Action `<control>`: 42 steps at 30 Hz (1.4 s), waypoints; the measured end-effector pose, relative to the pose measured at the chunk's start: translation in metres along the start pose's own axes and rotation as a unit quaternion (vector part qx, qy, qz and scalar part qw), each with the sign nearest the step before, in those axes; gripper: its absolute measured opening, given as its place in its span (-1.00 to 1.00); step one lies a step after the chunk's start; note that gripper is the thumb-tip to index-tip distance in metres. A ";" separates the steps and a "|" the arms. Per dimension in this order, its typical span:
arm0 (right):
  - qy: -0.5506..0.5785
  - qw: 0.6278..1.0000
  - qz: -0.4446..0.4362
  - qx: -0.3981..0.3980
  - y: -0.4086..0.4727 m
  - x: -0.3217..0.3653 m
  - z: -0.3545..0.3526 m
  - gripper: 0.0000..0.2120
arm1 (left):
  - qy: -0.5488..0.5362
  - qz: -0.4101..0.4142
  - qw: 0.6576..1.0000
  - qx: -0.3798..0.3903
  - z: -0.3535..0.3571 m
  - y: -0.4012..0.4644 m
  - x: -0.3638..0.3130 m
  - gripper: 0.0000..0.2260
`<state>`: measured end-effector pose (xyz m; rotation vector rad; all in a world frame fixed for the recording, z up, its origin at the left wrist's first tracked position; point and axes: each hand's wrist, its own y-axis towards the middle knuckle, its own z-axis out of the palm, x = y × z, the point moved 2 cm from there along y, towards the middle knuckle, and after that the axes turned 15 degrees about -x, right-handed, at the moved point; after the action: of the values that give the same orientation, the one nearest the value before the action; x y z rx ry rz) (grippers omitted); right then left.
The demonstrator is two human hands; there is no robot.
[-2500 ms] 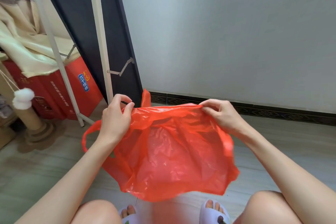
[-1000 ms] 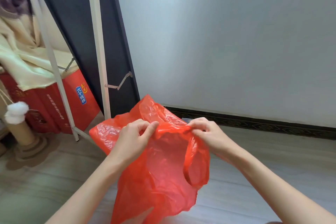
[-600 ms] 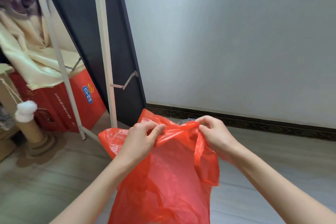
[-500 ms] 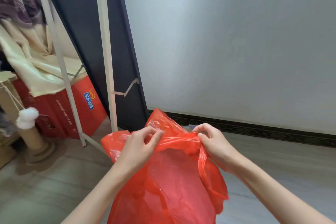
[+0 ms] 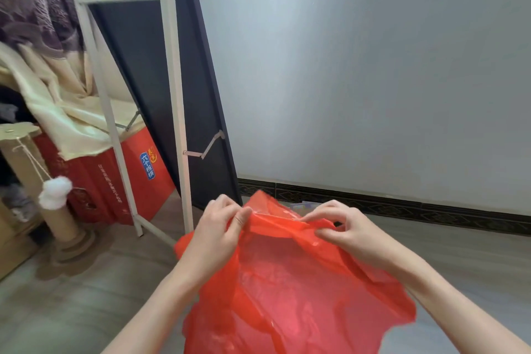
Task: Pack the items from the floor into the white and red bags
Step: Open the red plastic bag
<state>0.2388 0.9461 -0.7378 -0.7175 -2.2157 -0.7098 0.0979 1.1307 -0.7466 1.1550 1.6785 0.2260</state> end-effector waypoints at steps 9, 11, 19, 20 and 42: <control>-0.151 0.937 -0.142 -0.280 -0.002 0.023 0.007 -0.84 | 0.007 -0.151 0.984 -0.097 -0.011 0.004 -0.002 -0.55; -0.156 0.951 -0.158 -0.215 -0.005 0.025 0.019 -0.72 | -0.016 -0.176 0.980 -0.094 -0.012 0.005 -0.001 -0.51; -0.187 0.951 -0.149 -0.197 0.000 0.011 0.024 -0.73 | -0.135 -0.226 0.964 -0.028 -0.011 0.002 -0.013 -0.55; -0.163 0.956 -0.142 -0.200 0.001 0.009 0.023 -0.77 | -0.133 -0.229 0.964 -0.024 -0.011 0.002 -0.011 -0.56; 0.004 0.977 -0.122 -0.178 -0.003 0.013 0.019 -0.83 | 0.033 -0.088 0.995 0.021 0.007 -0.002 -0.029 -0.87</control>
<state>0.2206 0.9597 -0.7404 -0.6144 -2.2151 -1.2525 0.1027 1.1044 -0.7328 1.0325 1.8397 0.1201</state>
